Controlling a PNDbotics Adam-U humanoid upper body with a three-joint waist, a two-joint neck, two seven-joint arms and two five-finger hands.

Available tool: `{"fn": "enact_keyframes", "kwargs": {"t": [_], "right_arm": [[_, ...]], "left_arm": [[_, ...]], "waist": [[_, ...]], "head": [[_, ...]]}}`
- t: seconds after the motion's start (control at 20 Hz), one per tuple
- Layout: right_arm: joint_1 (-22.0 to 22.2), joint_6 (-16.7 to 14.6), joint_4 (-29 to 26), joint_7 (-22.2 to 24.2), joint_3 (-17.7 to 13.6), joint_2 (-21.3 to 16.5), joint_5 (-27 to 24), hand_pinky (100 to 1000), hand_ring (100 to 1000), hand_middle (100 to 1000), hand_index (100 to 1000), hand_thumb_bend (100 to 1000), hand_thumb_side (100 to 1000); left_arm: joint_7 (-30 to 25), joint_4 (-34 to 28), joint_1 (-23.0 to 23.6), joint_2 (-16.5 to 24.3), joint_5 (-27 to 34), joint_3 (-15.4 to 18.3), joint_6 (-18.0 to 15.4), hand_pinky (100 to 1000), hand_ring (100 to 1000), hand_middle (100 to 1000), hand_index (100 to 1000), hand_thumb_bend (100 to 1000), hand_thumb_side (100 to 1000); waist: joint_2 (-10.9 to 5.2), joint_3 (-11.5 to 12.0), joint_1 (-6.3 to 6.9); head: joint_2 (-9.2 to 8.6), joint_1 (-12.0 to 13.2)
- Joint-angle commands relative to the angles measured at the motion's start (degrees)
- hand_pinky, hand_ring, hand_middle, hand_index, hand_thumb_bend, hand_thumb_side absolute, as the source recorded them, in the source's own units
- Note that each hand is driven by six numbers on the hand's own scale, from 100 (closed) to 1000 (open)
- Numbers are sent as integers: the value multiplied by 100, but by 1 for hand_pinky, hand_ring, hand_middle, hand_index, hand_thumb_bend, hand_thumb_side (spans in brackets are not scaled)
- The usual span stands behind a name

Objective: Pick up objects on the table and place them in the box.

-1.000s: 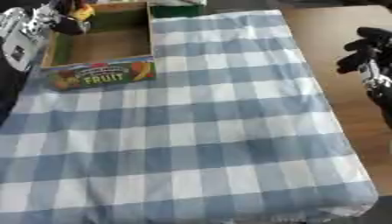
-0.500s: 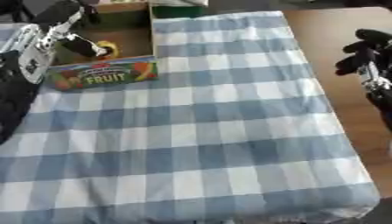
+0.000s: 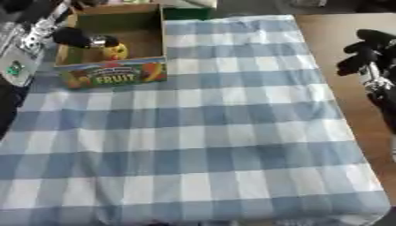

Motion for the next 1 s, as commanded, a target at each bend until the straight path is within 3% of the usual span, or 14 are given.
{"fn": "enact_keyframes", "kwargs": {"t": [0.05,0.25,0.35,0.6,1.0], "right_arm": [[-56,-15,-74,2,-65,-121,-75,585,595,632,814,100,433],[-86,-37,-103,-41,-90,-96,-102,587,594,628,808,100,414],[-104,-34,-118,-90,-107,-53,-86,586,591,625,807,100,423],[-213,-23,-186,-166,-95,72,24,581,587,626,807,100,421],[-290,6,-199,-186,-112,228,83,580,587,626,801,100,398]], "left_arm": [[314,-830,235,413,1113,125,66,701,701,679,729,663,703],[738,-1886,1048,605,2386,432,182,656,653,633,711,574,705],[945,-2306,1396,603,2754,592,221,650,646,624,708,582,667],[1319,-3035,2106,423,3196,950,352,640,633,613,703,560,666],[1430,-3434,2634,184,3885,1188,306,610,605,591,685,574,668]], "waist": [[-144,57,-23],[-183,225,-40],[-193,292,-39],[-198,417,-33],[-132,425,-83]], "head": [[33,-26],[72,10],[83,46],[80,96],[2,91]]}}
